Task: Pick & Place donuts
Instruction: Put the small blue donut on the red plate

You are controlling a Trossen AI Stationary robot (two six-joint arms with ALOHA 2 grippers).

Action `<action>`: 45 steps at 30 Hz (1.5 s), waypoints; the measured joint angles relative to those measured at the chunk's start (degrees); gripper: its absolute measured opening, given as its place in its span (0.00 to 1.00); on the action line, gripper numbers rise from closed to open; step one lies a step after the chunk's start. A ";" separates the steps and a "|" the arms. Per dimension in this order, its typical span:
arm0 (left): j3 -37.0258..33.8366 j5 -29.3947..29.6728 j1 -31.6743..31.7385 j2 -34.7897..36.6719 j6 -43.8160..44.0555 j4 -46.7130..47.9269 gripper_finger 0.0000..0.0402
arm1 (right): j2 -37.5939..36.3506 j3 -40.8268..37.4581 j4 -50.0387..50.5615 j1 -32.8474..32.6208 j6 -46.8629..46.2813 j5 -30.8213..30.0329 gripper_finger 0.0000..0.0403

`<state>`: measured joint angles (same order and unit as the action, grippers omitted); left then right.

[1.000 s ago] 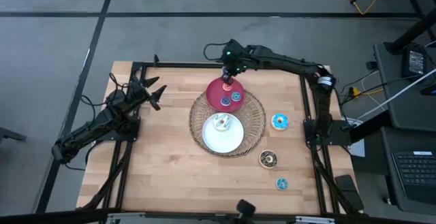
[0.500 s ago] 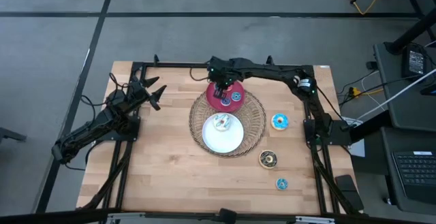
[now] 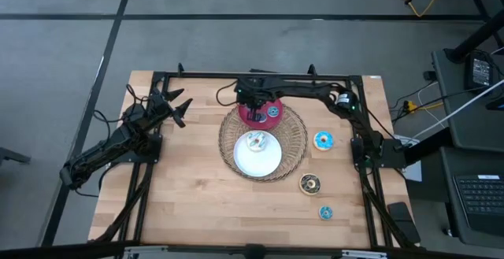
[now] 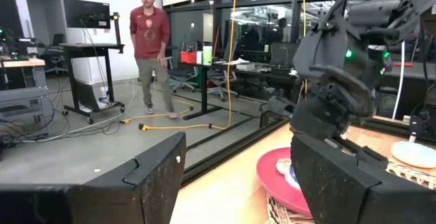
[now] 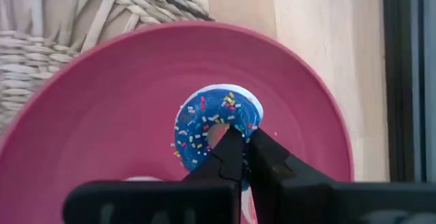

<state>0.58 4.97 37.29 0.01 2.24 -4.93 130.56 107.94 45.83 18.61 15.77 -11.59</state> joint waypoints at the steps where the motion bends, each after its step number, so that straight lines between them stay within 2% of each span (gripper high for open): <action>1: 0.00 0.00 -0.01 0.00 0.00 0.00 0.64 | 0.29 0.00 -0.03 0.00 0.25 0.02 0.03; 12: 0.00 0.00 0.01 0.00 0.00 0.00 0.64 | 2.00 -0.02 -0.55 0.00 3.02 -1.03 0.03; 16: 0.00 0.02 -0.01 0.00 0.00 0.00 0.64 | 2.00 -0.02 -0.62 -0.02 3.26 -2.37 0.07; 19: 0.00 0.02 0.01 0.00 0.00 0.00 0.64 | 2.00 -0.02 -0.70 0.00 3.12 -4.84 0.13; 25: 0.00 0.02 0.00 0.00 0.00 0.00 0.64 | 2.00 -0.02 -0.43 0.00 3.17 -4.98 0.28; 29: 0.00 0.02 0.01 0.00 0.00 0.00 0.64 | 2.00 -0.02 -0.42 0.02 3.17 -5.23 0.40; 37: 0.00 0.02 0.00 0.00 0.00 0.00 0.64 | 2.00 -0.02 -1.54 0.00 4.13 -9.46 0.64; 41: 0.00 0.02 0.01 0.00 0.00 0.00 0.64 | 2.00 -0.02 -1.01 0.00 4.08 -9.81 0.71; 45: 0.00 0.02 0.01 0.00 0.00 0.00 0.64 | 1.91 -0.02 -0.61 0.00 3.94 -9.84 0.73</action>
<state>0.58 4.99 37.30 0.01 2.24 -4.93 132.47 107.92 45.21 18.61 19.70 -21.43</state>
